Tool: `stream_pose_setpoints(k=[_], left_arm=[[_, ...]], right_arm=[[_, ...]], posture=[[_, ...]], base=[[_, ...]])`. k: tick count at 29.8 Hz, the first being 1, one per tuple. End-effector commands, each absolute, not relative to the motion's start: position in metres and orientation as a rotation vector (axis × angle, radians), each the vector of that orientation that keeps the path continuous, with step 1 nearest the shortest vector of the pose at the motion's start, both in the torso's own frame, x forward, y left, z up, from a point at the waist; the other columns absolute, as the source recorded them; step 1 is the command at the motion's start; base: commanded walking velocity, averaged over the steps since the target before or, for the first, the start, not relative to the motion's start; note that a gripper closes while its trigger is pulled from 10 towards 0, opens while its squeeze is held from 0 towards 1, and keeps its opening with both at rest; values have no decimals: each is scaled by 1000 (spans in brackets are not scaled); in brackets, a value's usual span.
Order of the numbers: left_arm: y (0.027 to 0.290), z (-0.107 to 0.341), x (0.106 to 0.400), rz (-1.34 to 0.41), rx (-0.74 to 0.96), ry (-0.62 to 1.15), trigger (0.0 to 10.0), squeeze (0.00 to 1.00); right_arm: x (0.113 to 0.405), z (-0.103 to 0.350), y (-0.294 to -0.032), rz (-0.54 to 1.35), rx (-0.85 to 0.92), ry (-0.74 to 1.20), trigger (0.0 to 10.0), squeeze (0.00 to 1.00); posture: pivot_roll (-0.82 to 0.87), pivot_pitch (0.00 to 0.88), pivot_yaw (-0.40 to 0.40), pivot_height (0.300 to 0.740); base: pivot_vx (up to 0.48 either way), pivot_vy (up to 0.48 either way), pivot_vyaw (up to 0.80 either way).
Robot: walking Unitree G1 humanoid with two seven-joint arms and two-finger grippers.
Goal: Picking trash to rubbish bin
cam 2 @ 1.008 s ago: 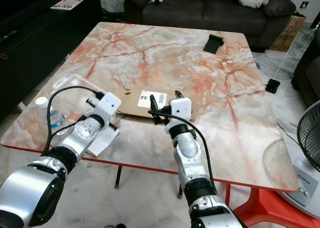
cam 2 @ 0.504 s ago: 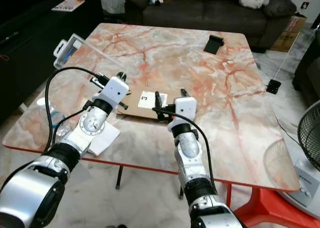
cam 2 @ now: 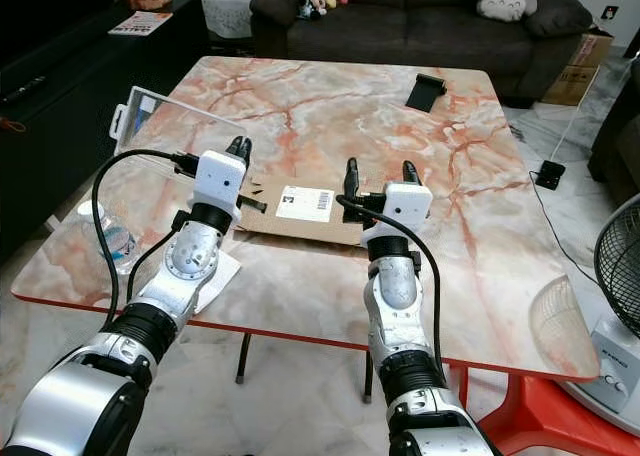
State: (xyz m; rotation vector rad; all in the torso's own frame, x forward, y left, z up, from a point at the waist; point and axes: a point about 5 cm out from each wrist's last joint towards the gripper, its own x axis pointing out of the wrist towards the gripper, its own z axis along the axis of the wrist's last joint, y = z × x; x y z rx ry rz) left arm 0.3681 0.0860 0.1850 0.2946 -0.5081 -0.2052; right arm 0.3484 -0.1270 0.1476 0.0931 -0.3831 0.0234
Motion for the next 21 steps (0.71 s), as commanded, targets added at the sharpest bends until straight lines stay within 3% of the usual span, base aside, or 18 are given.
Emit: stream_pose_setpoints(k=[1,16,21], left_arm=[[86,195,368,-204,271,-549,10000,0],[92,197,369,-203,291,-554,10000,0],[91,195,369,-214,307,-543,10000,0]], right_arm=[[351,161,-125,21,91,-439,10000,0],[350,159,-124,10,93,-438,10000,0],[350,159,-124,5,100,-438,10000,0]], posture=[[-79,0,48,740],[-73,0,61,740],[-76,0,65,740]], base=[[0,0,0],[0,0,0],[-259,0,0]])
